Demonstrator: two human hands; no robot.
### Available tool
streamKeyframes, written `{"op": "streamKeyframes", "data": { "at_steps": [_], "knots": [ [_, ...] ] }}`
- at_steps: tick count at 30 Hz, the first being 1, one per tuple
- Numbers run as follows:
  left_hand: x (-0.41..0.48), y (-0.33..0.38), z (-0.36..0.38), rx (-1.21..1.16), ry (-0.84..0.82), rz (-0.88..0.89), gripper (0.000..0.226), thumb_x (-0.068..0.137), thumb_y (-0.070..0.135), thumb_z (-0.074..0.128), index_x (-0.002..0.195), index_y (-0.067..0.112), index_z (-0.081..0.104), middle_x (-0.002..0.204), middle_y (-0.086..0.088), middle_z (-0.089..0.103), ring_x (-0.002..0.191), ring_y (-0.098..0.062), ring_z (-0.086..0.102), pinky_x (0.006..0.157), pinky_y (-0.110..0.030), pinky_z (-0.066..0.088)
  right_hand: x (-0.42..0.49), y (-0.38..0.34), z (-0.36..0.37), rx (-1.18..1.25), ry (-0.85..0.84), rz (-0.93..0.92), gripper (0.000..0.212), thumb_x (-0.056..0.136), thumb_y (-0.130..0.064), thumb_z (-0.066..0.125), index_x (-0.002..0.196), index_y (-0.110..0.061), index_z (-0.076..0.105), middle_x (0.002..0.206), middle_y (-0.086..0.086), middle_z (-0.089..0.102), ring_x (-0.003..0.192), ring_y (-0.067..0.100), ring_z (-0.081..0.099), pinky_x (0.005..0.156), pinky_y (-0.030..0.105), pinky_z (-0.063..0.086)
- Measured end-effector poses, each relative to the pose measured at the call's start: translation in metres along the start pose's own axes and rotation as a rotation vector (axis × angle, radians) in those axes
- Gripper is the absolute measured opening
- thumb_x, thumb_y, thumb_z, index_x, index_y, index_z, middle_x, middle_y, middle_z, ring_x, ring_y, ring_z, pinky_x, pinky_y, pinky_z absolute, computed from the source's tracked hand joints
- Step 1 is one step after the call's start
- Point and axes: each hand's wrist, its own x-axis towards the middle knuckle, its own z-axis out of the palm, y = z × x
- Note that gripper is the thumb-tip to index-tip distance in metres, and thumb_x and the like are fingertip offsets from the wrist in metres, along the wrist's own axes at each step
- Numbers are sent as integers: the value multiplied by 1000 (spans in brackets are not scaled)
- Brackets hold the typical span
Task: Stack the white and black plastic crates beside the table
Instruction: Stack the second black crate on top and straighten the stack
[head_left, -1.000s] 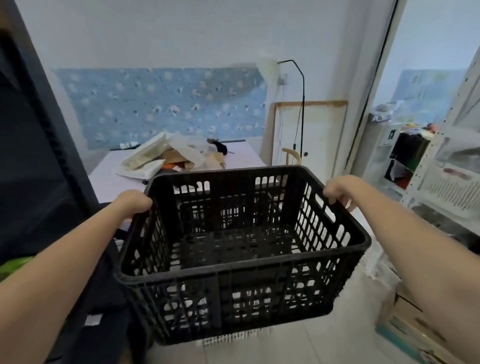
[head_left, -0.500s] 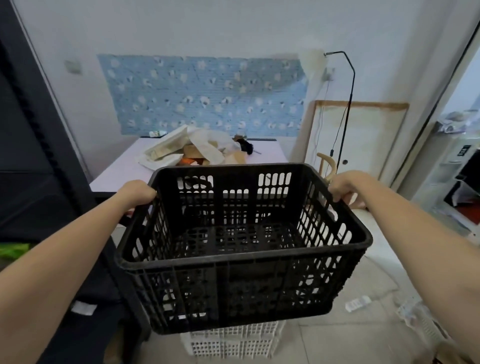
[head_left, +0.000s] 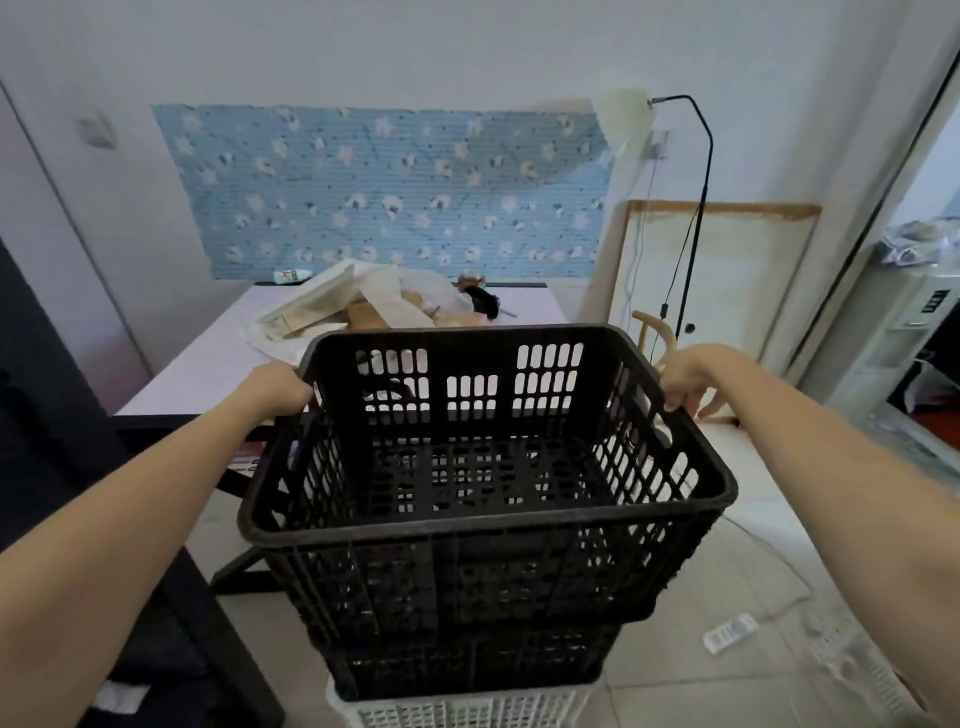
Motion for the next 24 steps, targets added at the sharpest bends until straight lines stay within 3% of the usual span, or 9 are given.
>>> {"op": "streamKeyframes", "data": {
  "at_steps": [3, 6, 9, 15, 17, 19, 22, 24],
  "knots": [
    [16, 1, 5, 11, -20, 2, 35, 91, 12, 50, 114, -13, 61, 122, -31, 60, 113, -41, 57, 89, -36, 46, 12, 0, -1, 22, 14, 3, 31, 92, -5, 54, 122, -3, 58, 105, 12, 68, 93, 22, 65, 86, 38, 55],
    [32, 3, 8, 9, -34, 1, 35, 91, 13, 49, 112, -12, 62, 122, -30, 60, 112, -40, 57, 89, -36, 46, 21, -1, -4, 45, 9, 5, 32, 91, -6, 55, 123, -2, 58, 110, 12, 68, 97, 23, 66, 89, 38, 53],
    [47, 5, 8, -19, -15, 8, 32, 91, 10, 49, 108, -13, 63, 119, -31, 61, 111, -40, 58, 88, -36, 46, 27, -5, -13, 25, -23, -17, 33, 93, -5, 51, 126, -3, 56, 112, 11, 68, 92, 20, 64, 80, 32, 54],
    [62, 0, 8, -41, 2, 9, 25, 89, 8, 49, 95, -11, 64, 113, -32, 63, 97, -41, 59, 81, -37, 46, 34, -18, -19, 6, -10, -25, 26, 94, -6, 49, 118, 0, 56, 116, 17, 68, 108, 26, 67, 60, 26, 49],
    [63, -3, 13, -32, -10, 26, 20, 89, 8, 49, 90, -7, 62, 111, -31, 64, 91, -38, 58, 78, -36, 45, 39, -20, -17, 7, -11, -27, 20, 94, -6, 48, 112, 0, 57, 115, 19, 68, 101, 26, 68, 58, 26, 48],
    [69, -4, 29, -40, -44, 28, 22, 89, 8, 49, 93, -8, 64, 109, -30, 65, 98, -40, 60, 78, -35, 46, 45, -16, -4, 11, -6, -11, 19, 92, -6, 50, 109, -1, 58, 113, 19, 68, 90, 25, 67, 58, 26, 49],
    [66, -12, 46, -4, -90, 28, 28, 89, 8, 51, 101, -13, 65, 110, -32, 64, 102, -42, 61, 77, -34, 45, 48, -14, 18, 3, -41, 5, 27, 91, -4, 50, 117, 1, 56, 105, 18, 67, 74, 23, 61, 60, 29, 49],
    [67, -11, 44, 16, -77, 45, 29, 89, 7, 51, 102, -15, 65, 111, -34, 64, 104, -43, 61, 79, -35, 47, 48, -13, 19, 13, -48, 10, 29, 92, -2, 49, 120, 1, 55, 111, 21, 67, 76, 24, 58, 60, 29, 49]
  ]
}}
